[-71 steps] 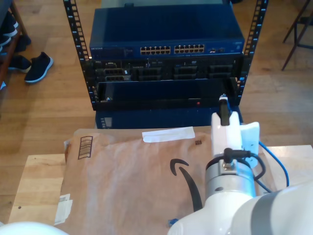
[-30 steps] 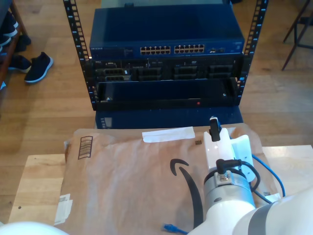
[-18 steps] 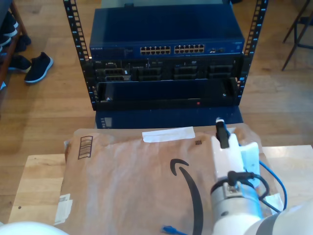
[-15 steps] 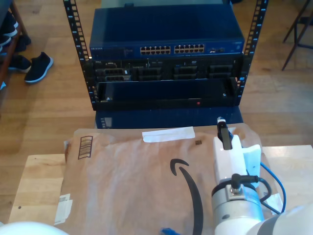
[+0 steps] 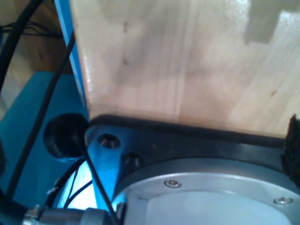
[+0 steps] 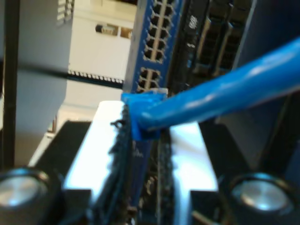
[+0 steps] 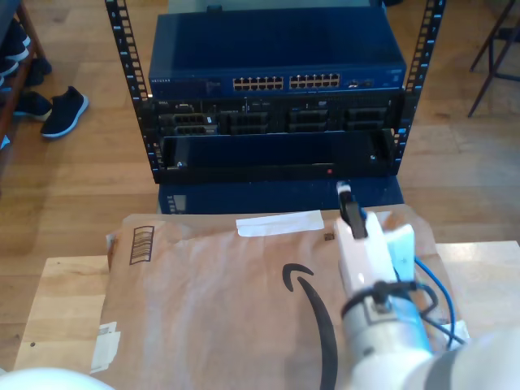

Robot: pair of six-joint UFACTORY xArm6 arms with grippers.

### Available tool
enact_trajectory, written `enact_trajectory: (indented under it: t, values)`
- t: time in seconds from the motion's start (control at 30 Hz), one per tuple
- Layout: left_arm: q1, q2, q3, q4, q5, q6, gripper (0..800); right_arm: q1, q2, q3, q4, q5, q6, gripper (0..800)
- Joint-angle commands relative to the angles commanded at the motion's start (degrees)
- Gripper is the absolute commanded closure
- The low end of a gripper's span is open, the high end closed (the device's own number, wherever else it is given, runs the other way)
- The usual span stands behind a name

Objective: Grab the cable and plug it in

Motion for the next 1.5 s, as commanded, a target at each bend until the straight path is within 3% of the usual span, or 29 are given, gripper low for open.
enact_trajectory:
  t: [0.2, 0.53, 0.7, 0.87, 1.17, 1.5]
  values:
    - [0.0, 0.0, 0.0, 0.0, 0.0, 0.0, 0, -7.65, 3.96, -3.78, -8.97, -0.35, 8.88, 800]
    - [0.0, 0.0, 0.0, 0.0, 0.0, 0.0, 0, -11.96, 5.27, -9.58, -10.2, 0.09, 9.05, 800]
    - [0.0, 0.0, 0.0, 0.0, 0.0, 0.0, 0, -15.65, 9.93, -13.54, -11.96, 0.09, 13.8, 800]
    - [0.0, 0.0, 0.0, 0.0, 0.0, 0.0, 0, -20.84, 16.35, -20.31, -17.41, 0.18, 15.74, 800]
    - [0.0, 0.0, 0.0, 0.0, 0.0, 0.0, 0, -21.54, 27.25, -32.62, -17.93, 0.35, 17.93, 800]
    - [0.09, 0.0, 0.0, 0.0, 0.0, 0.0, 0, -22.59, 33.58, -37.89, -17.93, 0.18, 17.93, 800]
